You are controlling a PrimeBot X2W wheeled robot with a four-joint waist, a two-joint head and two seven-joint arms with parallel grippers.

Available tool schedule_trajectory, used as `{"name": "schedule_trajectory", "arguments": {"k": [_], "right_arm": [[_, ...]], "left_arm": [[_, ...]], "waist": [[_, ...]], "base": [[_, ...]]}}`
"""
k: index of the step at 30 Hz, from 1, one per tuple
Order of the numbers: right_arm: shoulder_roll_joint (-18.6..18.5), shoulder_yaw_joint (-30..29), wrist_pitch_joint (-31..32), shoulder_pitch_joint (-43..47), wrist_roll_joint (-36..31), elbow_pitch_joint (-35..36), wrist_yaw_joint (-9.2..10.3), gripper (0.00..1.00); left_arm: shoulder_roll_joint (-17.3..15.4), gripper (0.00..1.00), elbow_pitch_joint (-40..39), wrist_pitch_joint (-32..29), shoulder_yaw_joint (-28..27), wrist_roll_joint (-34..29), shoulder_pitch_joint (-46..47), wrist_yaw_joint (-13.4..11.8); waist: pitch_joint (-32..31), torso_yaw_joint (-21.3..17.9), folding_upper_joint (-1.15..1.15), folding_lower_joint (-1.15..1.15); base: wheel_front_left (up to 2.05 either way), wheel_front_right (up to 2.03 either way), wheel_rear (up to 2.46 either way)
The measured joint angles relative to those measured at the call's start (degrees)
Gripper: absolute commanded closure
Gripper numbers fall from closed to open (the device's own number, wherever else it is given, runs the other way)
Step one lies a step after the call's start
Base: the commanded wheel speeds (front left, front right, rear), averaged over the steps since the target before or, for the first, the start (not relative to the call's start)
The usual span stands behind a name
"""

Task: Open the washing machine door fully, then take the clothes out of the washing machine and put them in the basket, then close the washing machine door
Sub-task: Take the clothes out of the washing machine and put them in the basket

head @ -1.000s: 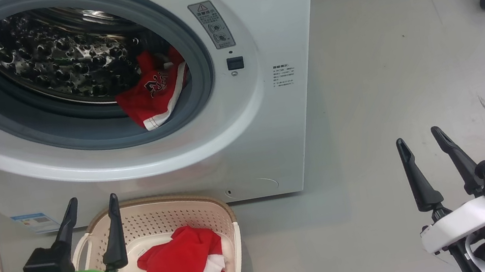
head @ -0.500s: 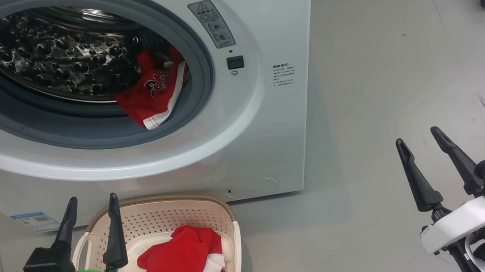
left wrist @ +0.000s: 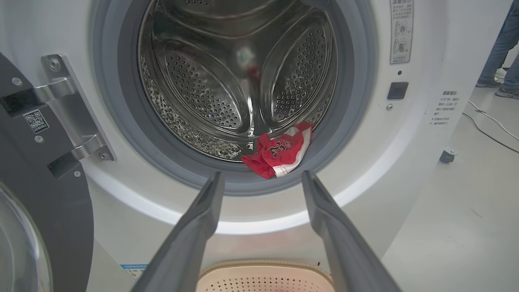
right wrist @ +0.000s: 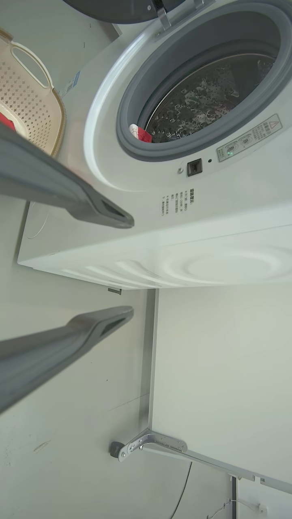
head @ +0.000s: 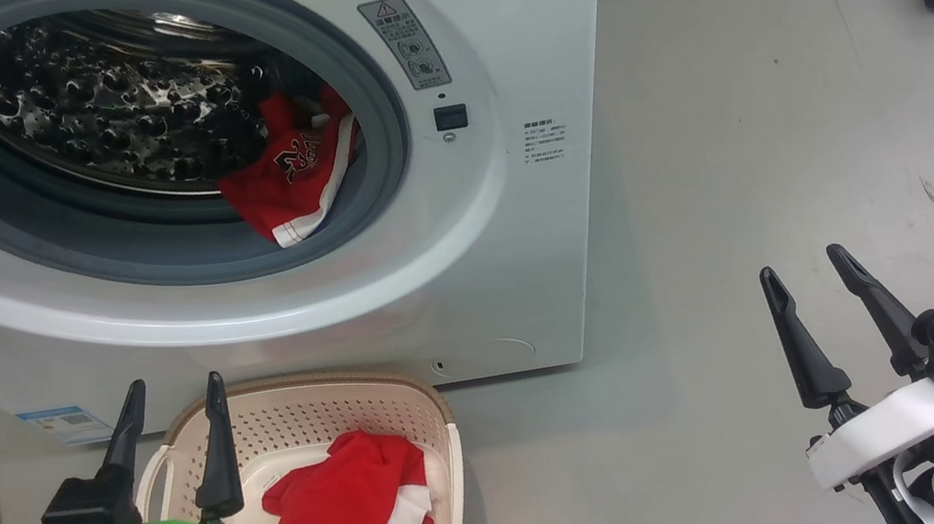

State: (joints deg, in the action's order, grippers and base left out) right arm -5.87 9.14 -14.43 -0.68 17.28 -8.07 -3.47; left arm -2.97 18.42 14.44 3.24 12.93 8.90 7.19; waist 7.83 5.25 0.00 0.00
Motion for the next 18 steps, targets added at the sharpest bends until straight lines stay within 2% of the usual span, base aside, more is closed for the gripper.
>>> {"name": "schedule_trajectory", "arguments": {"k": [15,18], "right_arm": [[-0.18,1.22,0.6,-0.34,-0.6,2.68,0.0,0.0],[-0.18,1.65,1.03,-0.64,-0.98,3.56,0.01,0.0]], "left_arm": [[-0.11,0.0,-2.29,0.0,-1.16,0.01,-0.04,0.0],[-1.27,0.0,-2.91,0.0,-1.62,0.01,0.38,0.0]], "waist": [[3.98,-0.93,0.0,0.0],[6.39,-1.76,0.0,0.0]], "base": [[0.0,0.0,0.0],[0.0,0.0,0.0]]}}
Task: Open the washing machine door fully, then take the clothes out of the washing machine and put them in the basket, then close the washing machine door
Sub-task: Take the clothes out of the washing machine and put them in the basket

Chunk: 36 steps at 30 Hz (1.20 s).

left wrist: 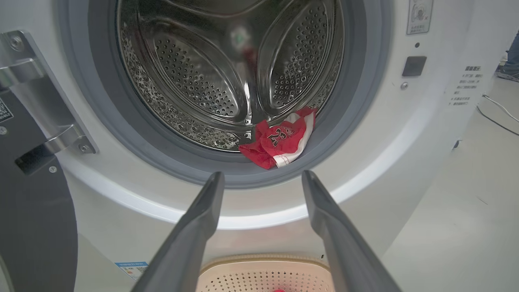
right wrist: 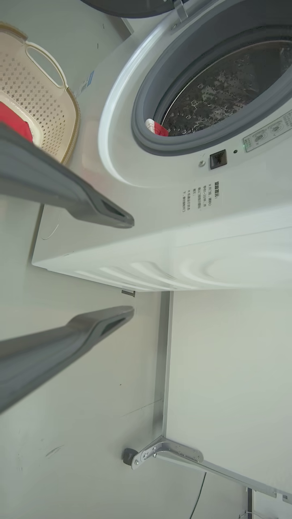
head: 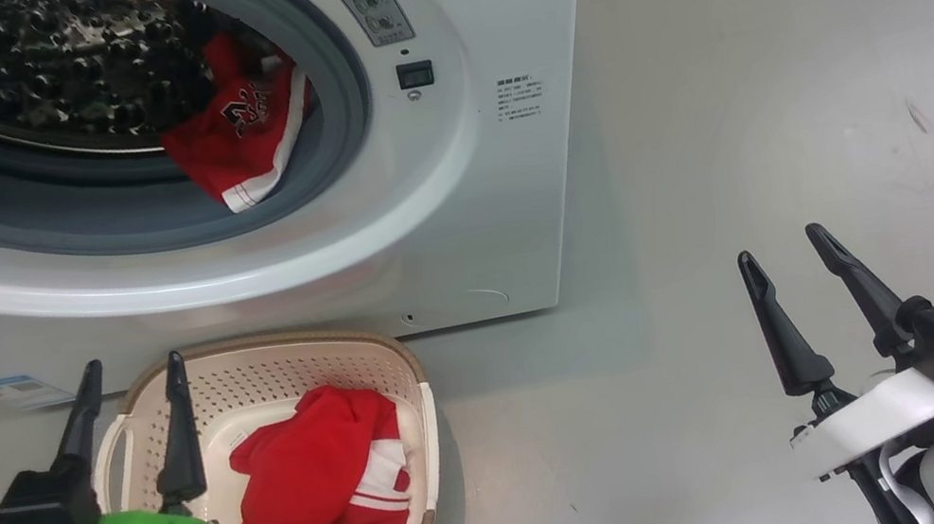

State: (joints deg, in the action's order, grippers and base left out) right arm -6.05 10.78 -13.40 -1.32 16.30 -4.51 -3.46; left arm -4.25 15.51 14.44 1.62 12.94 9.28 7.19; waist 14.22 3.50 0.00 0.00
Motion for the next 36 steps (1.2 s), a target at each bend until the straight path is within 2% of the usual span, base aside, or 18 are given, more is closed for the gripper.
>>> {"name": "schedule_trajectory", "arguments": {"k": [9,14,21,27,36], "right_arm": [[0.73,1.7,0.05,-2.22,-0.34,1.3,0.0,0.0],[1.2,2.74,0.04,-3.42,-0.34,1.4,0.01,0.0],[1.9,4.08,-0.03,-4.95,-0.34,1.14,-0.01,0.0],[2.34,5.01,-0.37,-6.43,-0.34,0.14,-0.09,0.0],[2.61,5.32,-0.54,-7.55,-0.3,-0.55,-0.18,0.0]], "left_arm": [[-3.22,0.0,-0.98,-0.36,-2.93,0.3,4.47,0.0],[-4.99,0.0,-0.97,-3.03,-6.39,2.94,8.51,-0.11],[-8.69,0.0,-0.19,-8.82,-8.58,4.03,15.11,-0.19],[-11.82,0.0,3.2,-16.34,-9.48,5.91,21.51,-0.19],[-15.33,0.0,7.77,-24.13,-10.51,6.99,28.18,-0.91]], "waist": [[5.37,-2.87,0.0,0.0],[8.28,-5.89,0.0,0.0],[11.93,-10.63,0.0,0.0],[15.1,-15.04,0.0,0.0],[18.19,-19.01,0.0,0.0]], "base": [[0.0,0.0,0.0],[0.0,0.0,0.0],[0.0,0.0,0.0],[0.0,0.0,0.0],[0.0,0.0,0.0]]}}
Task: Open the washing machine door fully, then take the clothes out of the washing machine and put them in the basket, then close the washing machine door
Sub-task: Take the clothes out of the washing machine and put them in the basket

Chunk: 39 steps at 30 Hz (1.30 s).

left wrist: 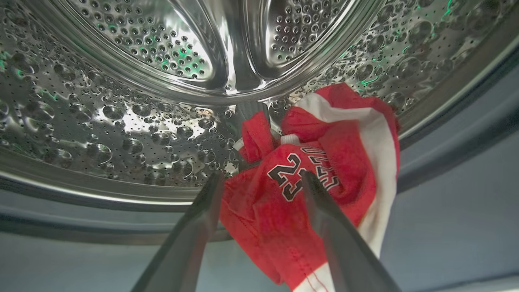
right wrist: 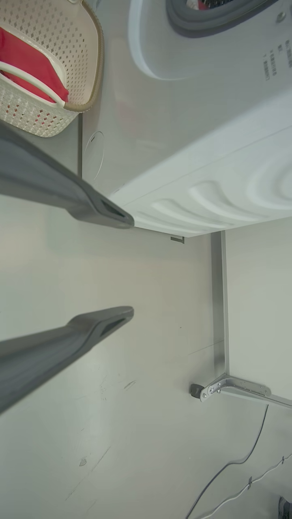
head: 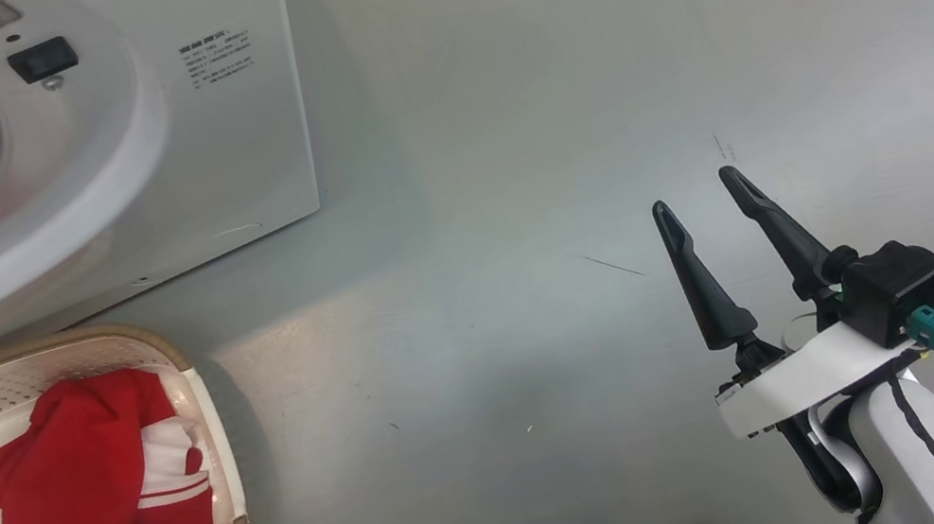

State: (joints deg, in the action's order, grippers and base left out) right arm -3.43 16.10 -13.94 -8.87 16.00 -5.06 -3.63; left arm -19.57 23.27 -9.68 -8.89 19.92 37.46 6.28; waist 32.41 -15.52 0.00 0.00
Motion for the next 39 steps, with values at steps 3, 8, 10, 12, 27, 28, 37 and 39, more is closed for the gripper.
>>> {"name": "schedule_trajectory", "arguments": {"k": [3,8,10,12,27,28,37,39], "right_arm": [[0.1,0.09,-0.01,-0.64,0.01,-0.02,0.01,0.0],[0.21,0.18,-0.09,-1.36,0.07,-0.37,0.12,0.0],[0.22,0.26,-0.09,-1.43,0.07,-0.56,0.18,0.0],[0.23,0.46,-0.12,-1.55,0.07,-0.69,0.18,0.0],[0.48,1.24,-0.49,-2.75,-0.03,-1.29,0.24,0.0],[0.51,1.24,-0.49,-2.8,-0.03,-1.29,0.24,0.0],[0.63,1.19,-0.49,-3.76,-0.03,-1.21,0.76,0.0],[0.63,1.11,-0.49,-3.82,-0.03,-1.21,0.77,0.0]], "left_arm": [[-0.96,0.0,1.32,-2.19,0.91,-0.35,1.77,0.01],[-1.51,0.0,4.42,-5.58,2.63,-0.98,4.04,0.07],[-1.88,0.0,5.46,-7.08,3.24,-1.05,4.93,0.08],[-2.31,0.0,6.42,-8.44,3.59,-1.08,5.77,0.09],[-3.71,0.0,10.83,-12.96,5.8,-0.96,10.99,0.57],[-3.77,0.0,10.94,-12.96,5.9,-0.94,11.05,0.58],[-4.05,1.0,12.57,-13.01,7.09,-0.15,13.1,0.59],[-3.69,1.0,13.02,-13.01,7.31,0.13,13.2,0.59]], "waist": [[0.86,-0.81,0.0,0.0],[1.83,-1.7,0.0,0.0],[2.02,-1.88,0.0,0.0],[2.17,-2.02,0.0,0.0],[3.07,-2.8,0.0,0.0],[3.12,-2.83,0.0,0.0],[3.54,-2.93,0.0,0.0],[3.58,-2.92,0.0,0.0]], "base": [[0.0,0.0,0.0],[0.0,0.0,0.0],[0.0,0.0,0.0],[0.0,0.0,0.0],[0.0,0.0,0.0],[0.0,0.0,0.0],[0.0,0.0,0.0],[0.0,0.0,0.0]]}}
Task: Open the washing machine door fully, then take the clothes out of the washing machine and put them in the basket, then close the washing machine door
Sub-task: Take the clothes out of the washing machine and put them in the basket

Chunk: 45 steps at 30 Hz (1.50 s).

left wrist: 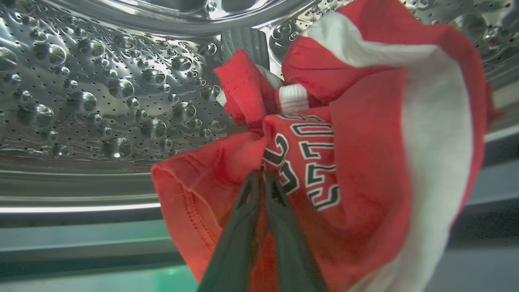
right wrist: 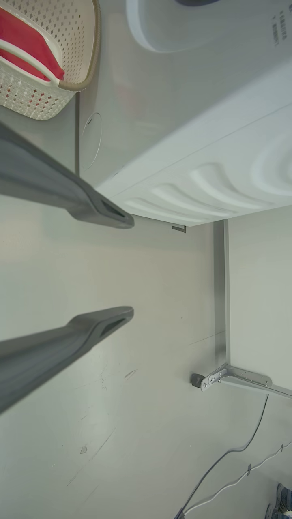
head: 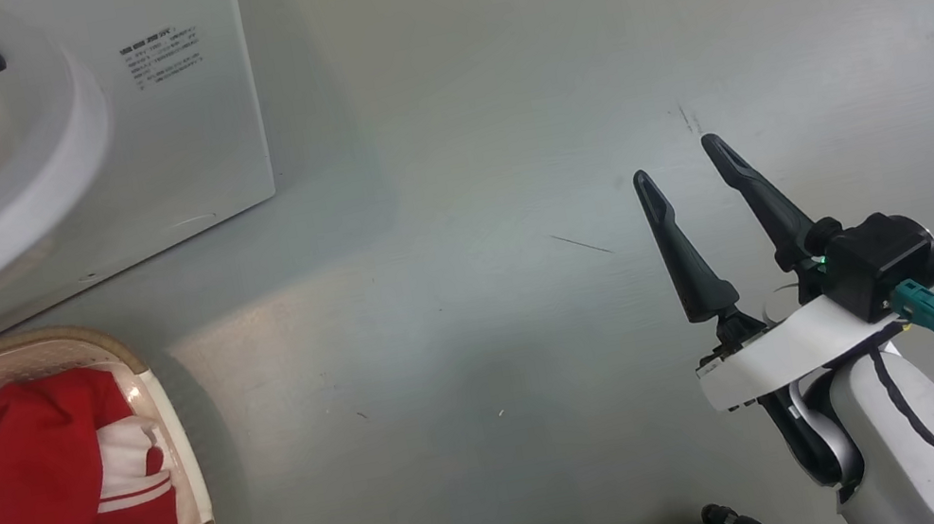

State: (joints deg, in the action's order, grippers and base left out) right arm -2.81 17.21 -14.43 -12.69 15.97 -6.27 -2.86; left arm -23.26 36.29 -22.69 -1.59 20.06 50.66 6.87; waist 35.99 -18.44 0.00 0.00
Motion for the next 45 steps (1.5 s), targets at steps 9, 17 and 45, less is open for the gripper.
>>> {"name": "schedule_trajectory", "arguments": {"k": [9,17,45], "right_arm": [[0.01,-0.35,0.0,-0.32,-0.01,0.01,0.02,0.0],[0.03,-1.25,0.0,-0.35,-0.6,-0.02,0.07,0.0],[-2.25,-3.8,-0.01,1.46,-1.92,-2.65,0.0,0.0]], "left_arm": [[0.16,1.0,1.35,1.41,0.48,0.22,0.23,0.02],[1.87,1.0,2.96,4.95,1.65,0.56,0.21,0.26],[6.68,1.0,5.77,21.19,7.69,2.89,-7.9,0.33]], "waist": [[-0.25,0.32,0.0,0.0],[-1.34,1.33,0.0,0.0],[-12.44,10.33,0.0,0.0]], "base": [[0.0,0.0,0.0],[0.0,0.0,0.0],[0.0,0.0,0.0]]}}
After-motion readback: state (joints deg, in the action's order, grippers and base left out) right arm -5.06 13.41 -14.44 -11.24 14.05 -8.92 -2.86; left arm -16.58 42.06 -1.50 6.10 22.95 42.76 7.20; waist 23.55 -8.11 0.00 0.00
